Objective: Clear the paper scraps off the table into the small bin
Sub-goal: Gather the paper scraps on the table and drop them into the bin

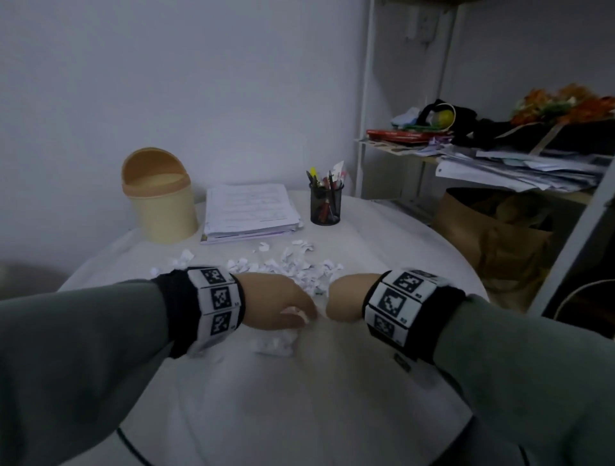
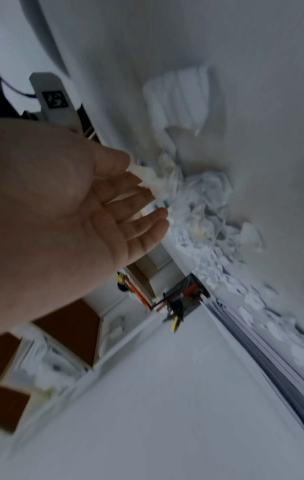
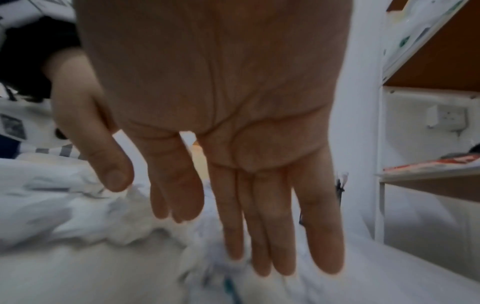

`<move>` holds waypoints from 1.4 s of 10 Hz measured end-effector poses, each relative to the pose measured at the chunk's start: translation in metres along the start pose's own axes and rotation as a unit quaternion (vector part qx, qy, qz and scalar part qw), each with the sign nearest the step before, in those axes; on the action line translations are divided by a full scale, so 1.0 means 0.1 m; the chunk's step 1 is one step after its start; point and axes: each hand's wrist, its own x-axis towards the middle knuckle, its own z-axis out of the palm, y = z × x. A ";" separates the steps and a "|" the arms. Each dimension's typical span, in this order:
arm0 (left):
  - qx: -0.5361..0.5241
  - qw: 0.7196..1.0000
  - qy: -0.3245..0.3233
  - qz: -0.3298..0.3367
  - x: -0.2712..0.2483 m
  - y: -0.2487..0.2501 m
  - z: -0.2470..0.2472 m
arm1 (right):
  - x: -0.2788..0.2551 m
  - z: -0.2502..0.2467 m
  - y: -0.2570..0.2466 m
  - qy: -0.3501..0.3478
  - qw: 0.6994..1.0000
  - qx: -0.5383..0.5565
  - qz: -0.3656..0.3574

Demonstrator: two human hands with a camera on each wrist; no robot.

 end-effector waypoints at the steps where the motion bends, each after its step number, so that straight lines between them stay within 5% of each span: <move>1: -0.011 0.995 0.075 -0.059 -0.06 -0.14 -0.21 | 0.18 -0.20 0.01 0.074 0.997 0.015 0.016; 2: -0.037 0.985 0.088 -0.146 0.04 -0.37 -0.35 | 0.42 -0.32 0.07 0.137 0.988 0.060 0.049; 4: -0.061 0.948 0.042 -0.310 0.38 -0.99 -0.33 | 1.00 -0.55 0.14 0.124 0.990 0.054 0.035; 5: -0.067 0.940 0.022 -0.334 0.49 -1.16 -0.27 | 1.22 -0.62 0.15 0.108 0.993 0.026 0.031; 8: -0.071 0.938 -0.021 -0.338 0.65 -1.28 -0.20 | 1.56 -0.51 0.24 0.070 0.996 -0.016 0.043; 11: -0.086 0.960 -0.045 -0.262 0.47 -0.73 -0.22 | 1.49 -0.31 0.24 0.022 0.998 -0.044 -0.034; 14: -0.100 0.954 0.040 -0.281 0.42 -0.84 -0.31 | 1.46 -0.59 0.19 0.103 0.994 -0.033 0.006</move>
